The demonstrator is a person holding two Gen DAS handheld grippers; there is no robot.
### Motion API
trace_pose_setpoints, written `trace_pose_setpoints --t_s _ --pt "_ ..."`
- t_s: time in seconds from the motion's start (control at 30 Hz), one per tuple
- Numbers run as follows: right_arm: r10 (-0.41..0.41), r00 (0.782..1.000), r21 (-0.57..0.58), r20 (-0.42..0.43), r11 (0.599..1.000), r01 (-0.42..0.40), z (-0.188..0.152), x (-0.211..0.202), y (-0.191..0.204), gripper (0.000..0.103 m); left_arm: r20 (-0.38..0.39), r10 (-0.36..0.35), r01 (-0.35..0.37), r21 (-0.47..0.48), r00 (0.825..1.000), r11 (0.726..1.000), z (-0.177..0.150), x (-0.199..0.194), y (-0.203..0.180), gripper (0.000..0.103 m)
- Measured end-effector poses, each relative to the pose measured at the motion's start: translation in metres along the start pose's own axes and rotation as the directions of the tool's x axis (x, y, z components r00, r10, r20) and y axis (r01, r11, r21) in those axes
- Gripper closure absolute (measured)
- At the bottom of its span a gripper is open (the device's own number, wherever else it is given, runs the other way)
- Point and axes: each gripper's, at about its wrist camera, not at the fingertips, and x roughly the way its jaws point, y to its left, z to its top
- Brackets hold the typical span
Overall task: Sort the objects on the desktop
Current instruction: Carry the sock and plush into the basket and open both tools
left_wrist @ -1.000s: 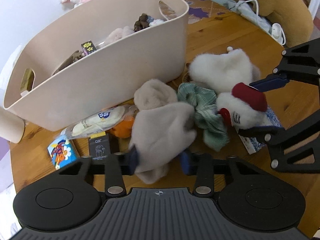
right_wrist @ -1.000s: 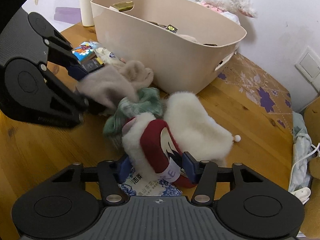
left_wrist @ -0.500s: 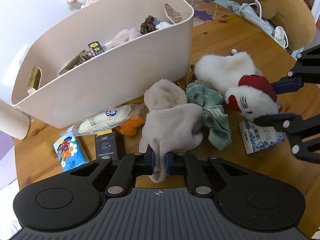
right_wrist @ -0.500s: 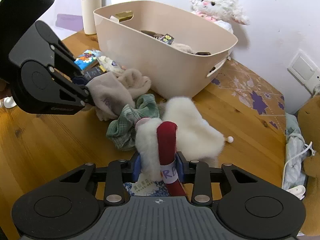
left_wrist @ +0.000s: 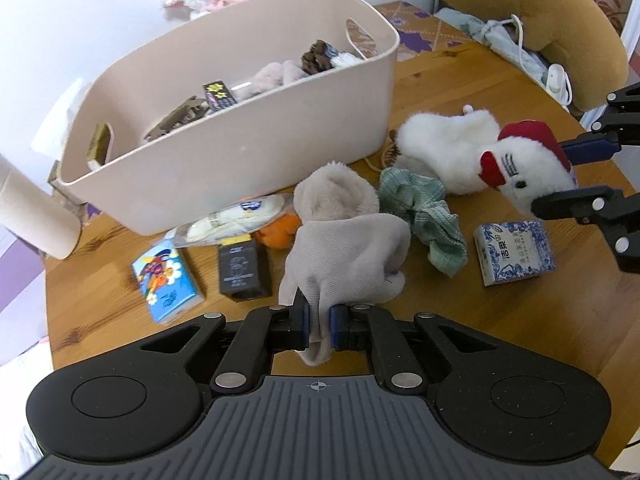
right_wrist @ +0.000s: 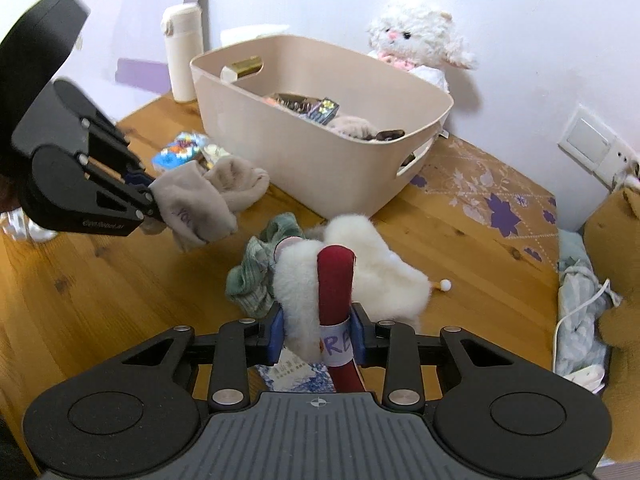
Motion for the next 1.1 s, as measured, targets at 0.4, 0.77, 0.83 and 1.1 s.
trace_pose_setpoints --t_s 0.4,0.77,0.83,1.1 --pt "0.008 0.997 0.030 0.074 0.999 -0.010 0.022 -0.023 -0.016 0.071 0.033 0.034 -0.032 -0.078 0.999 0.996 -0.006 -0.035 0.030 0.095" --pt "0.004 0.986 -0.025 0.169 1.000 0.000 0.063 -0.041 -0.015 0.071 0.086 0.072 -0.063 -0.108 0.994 0.992 0.006 -0.060 0.058 0.095" --pt "0.002 0.981 -0.031 0.193 1.000 0.004 0.074 -0.043 -0.016 0.071 0.104 0.083 -0.073 -0.100 0.991 0.992 0.011 -0.066 0.063 0.095" --pt "-0.025 0.963 -0.029 0.267 0.999 0.034 0.113 -0.048 -0.022 0.071 0.180 0.116 -0.102 -0.084 0.977 0.991 0.039 -0.082 0.085 0.095"
